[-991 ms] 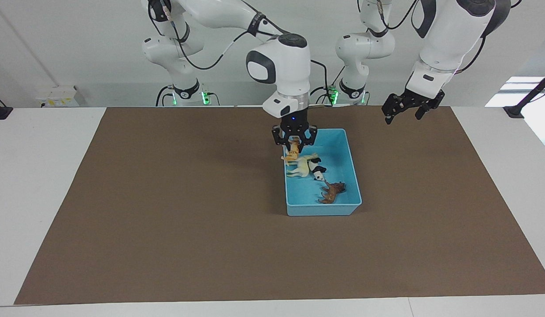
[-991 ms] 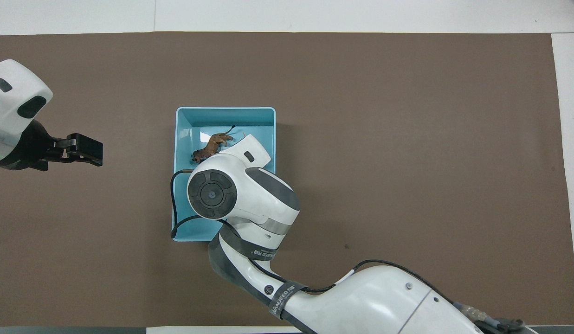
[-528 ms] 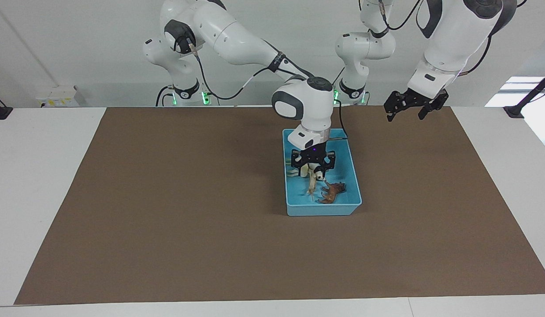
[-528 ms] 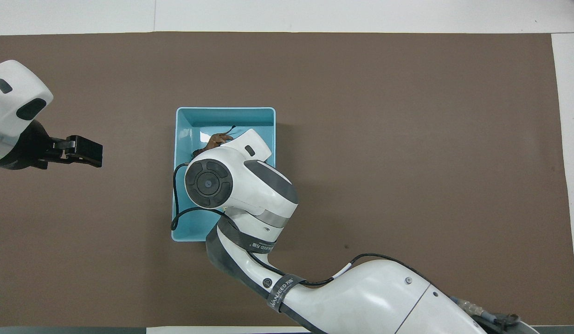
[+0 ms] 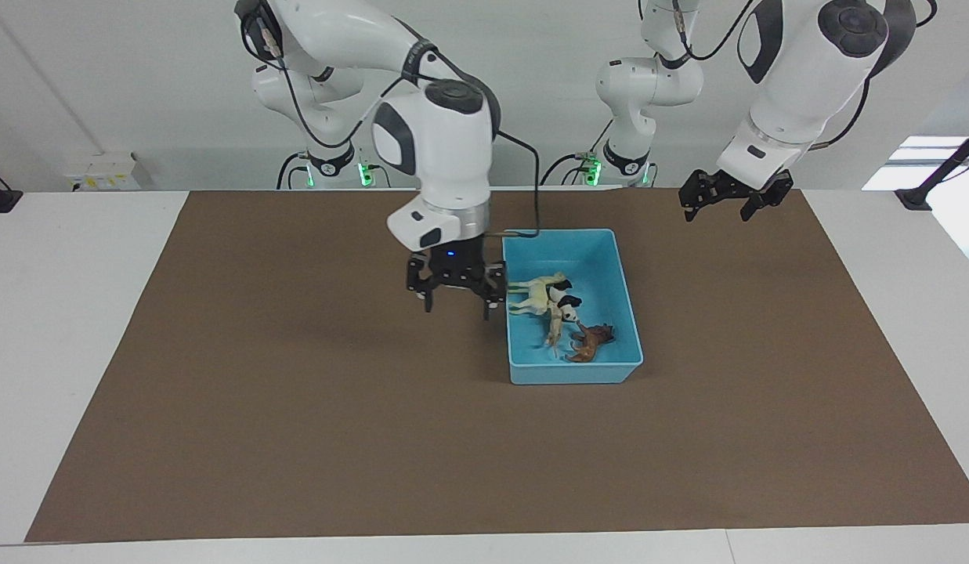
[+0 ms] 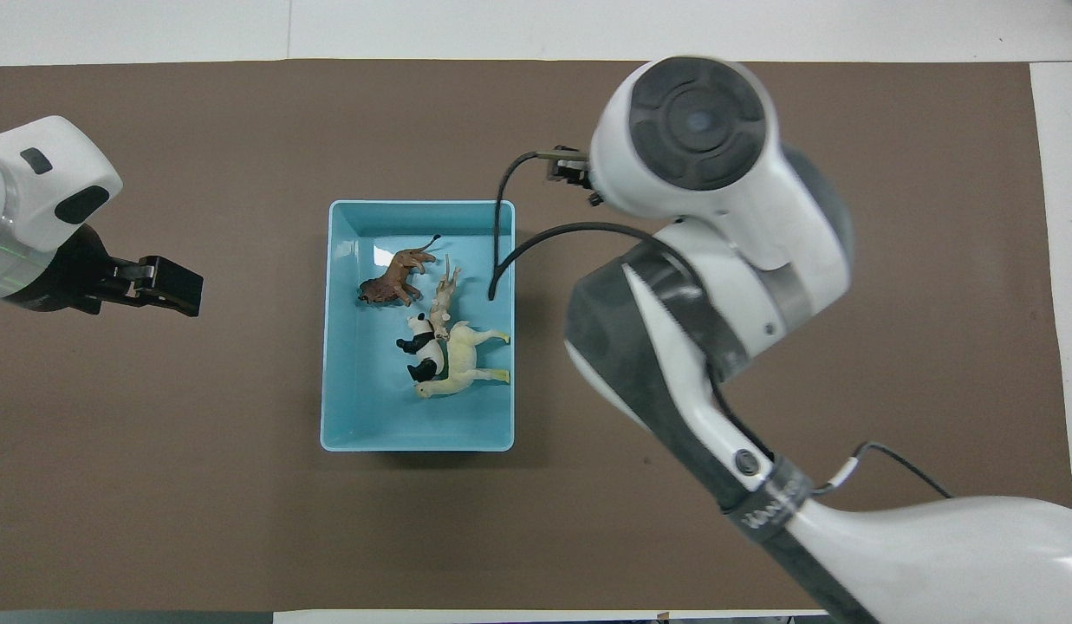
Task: Put all toys into storage box
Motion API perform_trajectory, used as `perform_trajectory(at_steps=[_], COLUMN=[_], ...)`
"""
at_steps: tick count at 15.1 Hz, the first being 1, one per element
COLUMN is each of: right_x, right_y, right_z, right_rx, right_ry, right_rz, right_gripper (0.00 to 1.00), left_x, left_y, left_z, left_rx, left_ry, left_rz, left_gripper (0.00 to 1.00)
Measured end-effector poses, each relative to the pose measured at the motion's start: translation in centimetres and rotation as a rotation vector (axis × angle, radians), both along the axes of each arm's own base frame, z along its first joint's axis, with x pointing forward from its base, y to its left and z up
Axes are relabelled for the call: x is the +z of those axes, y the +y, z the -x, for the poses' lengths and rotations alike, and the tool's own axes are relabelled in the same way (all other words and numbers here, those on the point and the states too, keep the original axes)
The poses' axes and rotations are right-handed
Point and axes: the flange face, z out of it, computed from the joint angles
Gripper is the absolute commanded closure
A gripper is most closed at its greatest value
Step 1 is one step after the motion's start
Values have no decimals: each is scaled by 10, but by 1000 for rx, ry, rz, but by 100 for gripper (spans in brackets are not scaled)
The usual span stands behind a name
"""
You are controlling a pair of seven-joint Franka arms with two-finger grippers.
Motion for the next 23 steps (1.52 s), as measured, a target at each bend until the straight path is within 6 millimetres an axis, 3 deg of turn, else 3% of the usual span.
perform_trajectory(at_steps=[3,6,9,11,15,21,23], right_x=[42,66,84,95,116,85,83], right_y=[-102,-197,-263,-279,-272,-286,-291], right_z=[-6,-3,13,31,69,75,73], right_rx=[122,201,149,124,121,98,93], right_ry=[56,95,146,204,284,307,290], right_rz=[34,12,-23,-24,-5,6,7], right_gripper=[0,0,0,0,0,0,0], left_x=[4,6,6,7,12,16,17], left_y=[0,-1,4,7,12,31,34], left_z=[0,0,-1,-1,-2,-4,-5], left_rx=[-2,-4,5,8,18,47,39], left_ry=[-7,-10,-12,-13,-24,-32,-34], left_rz=[1,2,2,3,4,5,8], left_gripper=[0,0,0,0,0,0,0])
